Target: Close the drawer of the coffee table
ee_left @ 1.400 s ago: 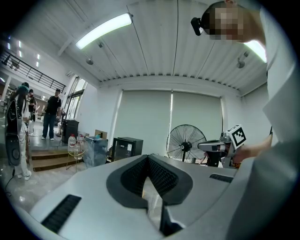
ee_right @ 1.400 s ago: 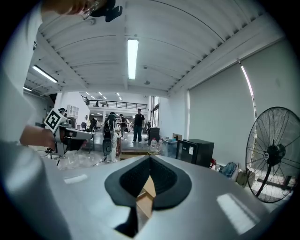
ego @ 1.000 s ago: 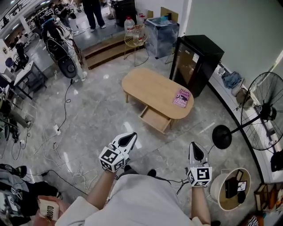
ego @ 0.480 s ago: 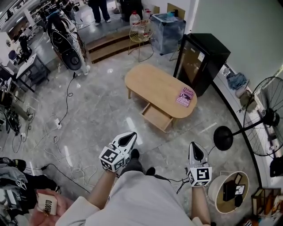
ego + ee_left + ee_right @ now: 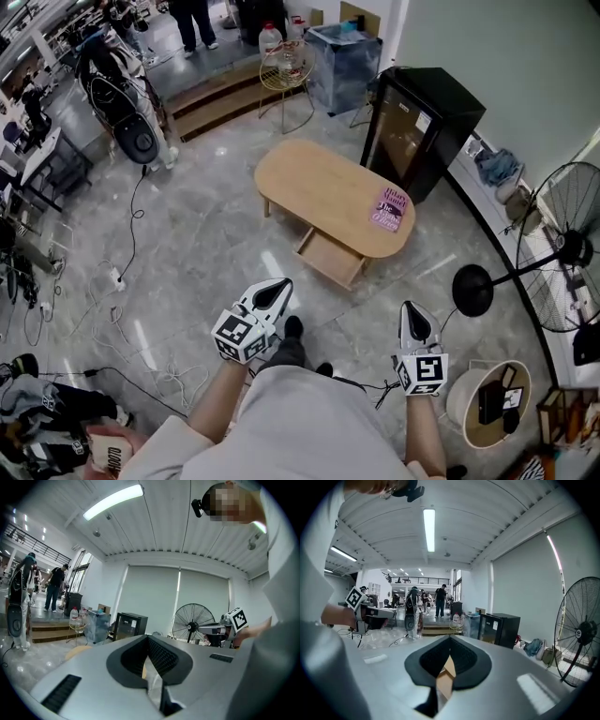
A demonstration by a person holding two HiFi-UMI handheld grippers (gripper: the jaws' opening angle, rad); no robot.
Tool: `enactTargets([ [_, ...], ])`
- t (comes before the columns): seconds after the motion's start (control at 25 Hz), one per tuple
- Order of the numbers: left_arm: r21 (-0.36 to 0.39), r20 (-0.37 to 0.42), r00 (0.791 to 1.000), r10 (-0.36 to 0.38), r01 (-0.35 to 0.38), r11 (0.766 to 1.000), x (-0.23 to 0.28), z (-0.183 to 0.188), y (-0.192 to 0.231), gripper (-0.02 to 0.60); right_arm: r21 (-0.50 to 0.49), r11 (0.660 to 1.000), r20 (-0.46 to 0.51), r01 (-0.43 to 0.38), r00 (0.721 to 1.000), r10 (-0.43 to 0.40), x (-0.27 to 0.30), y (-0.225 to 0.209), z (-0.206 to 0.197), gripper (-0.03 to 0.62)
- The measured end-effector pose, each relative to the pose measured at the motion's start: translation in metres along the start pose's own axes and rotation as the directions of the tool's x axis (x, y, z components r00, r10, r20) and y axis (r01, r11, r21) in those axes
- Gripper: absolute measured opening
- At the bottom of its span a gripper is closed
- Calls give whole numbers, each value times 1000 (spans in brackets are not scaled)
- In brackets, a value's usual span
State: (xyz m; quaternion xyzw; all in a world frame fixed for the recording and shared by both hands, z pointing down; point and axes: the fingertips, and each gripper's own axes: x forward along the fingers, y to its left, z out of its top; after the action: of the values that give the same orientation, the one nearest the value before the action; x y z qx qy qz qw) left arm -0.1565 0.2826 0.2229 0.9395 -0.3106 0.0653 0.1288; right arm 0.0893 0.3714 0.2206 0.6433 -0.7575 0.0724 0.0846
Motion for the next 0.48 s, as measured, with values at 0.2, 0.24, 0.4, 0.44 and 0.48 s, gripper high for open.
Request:
enactTargets([
  [0.2, -7, -10, 999, -41, 41, 999, 22, 7, 39, 8, 5, 1000, -14, 29, 999, -29, 39, 6, 7, 11],
  [0.24, -8, -12, 999, -48, 47, 999, 27, 9, 47, 8, 3, 999, -17, 33, 999, -33, 47, 6, 8, 11],
  [0.4, -3, -16, 997, -78, 78, 997, 45, 22, 80, 8, 7, 998, -28, 62, 998, -62, 78, 9, 17, 11],
  [0.44, -1, -19, 996, -87, 87, 996, 50, 25, 87, 8, 9, 997, -30, 71, 997, -71, 85, 9, 19, 11],
  [0.48, 1, -23, 995, -95, 95, 995, 55, 27, 94, 8, 10, 997, -32, 80, 996, -80, 92, 8, 20, 11],
])
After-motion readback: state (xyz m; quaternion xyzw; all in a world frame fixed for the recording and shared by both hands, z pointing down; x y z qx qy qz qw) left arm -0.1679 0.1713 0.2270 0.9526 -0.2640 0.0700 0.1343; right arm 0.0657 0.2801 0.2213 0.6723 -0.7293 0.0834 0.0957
